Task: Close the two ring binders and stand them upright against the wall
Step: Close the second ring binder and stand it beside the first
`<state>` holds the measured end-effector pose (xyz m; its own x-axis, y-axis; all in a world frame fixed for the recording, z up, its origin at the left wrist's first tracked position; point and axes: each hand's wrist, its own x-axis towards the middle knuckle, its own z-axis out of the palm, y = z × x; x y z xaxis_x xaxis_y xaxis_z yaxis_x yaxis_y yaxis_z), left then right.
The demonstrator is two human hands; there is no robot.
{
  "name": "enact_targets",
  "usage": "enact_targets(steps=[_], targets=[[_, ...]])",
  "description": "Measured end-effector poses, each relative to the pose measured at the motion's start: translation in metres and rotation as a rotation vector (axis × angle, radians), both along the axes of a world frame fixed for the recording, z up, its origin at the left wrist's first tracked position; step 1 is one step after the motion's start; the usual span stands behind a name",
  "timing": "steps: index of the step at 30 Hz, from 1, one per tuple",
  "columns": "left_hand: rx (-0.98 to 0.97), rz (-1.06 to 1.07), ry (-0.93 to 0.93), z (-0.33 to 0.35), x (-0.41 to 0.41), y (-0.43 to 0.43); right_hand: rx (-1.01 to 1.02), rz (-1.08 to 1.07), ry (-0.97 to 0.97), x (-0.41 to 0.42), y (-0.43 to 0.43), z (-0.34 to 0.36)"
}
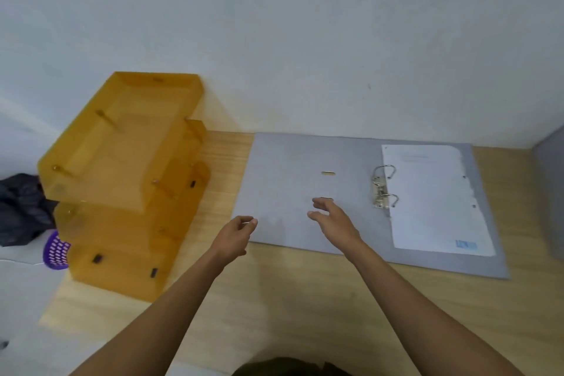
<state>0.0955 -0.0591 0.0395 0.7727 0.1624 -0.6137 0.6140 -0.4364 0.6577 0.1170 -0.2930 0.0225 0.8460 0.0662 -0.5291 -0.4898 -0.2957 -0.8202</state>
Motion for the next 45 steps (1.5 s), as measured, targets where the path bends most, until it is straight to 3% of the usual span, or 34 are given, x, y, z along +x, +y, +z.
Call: enact_targets(steps=[10, 17, 22, 27, 34, 39, 45], targets=[[0.128, 0.055, 0.029, -0.047, 0.027, 0.046, -0.03, -0.016, 0.115, 0.002, 0.041, -0.036], [0.048, 0.159, 0.039, -0.052, 0.048, 0.061, -0.019, -0.037, 0.116, 0.009, 0.045, -0.034], [-0.209, 0.023, -0.034, -0.025, 0.048, 0.062, -0.037, 0.013, -0.014, 0.023, 0.055, -0.017], [-0.26, -0.126, -0.134, 0.026, 0.037, 0.054, -0.024, 0.078, -0.106, 0.038, 0.071, 0.018], [-0.425, -0.071, -0.351, 0.077, 0.02, 0.052, 0.097, 0.084, -0.139, 0.039, 0.09, 0.075], [-0.742, 0.054, -0.338, 0.093, 0.044, 0.014, 0.135, 0.116, -0.154, 0.033, 0.092, 0.097], [-0.743, -0.077, -0.266, 0.093, 0.05, -0.044, 0.161, 0.013, -0.176, 0.045, 0.065, 0.13]])
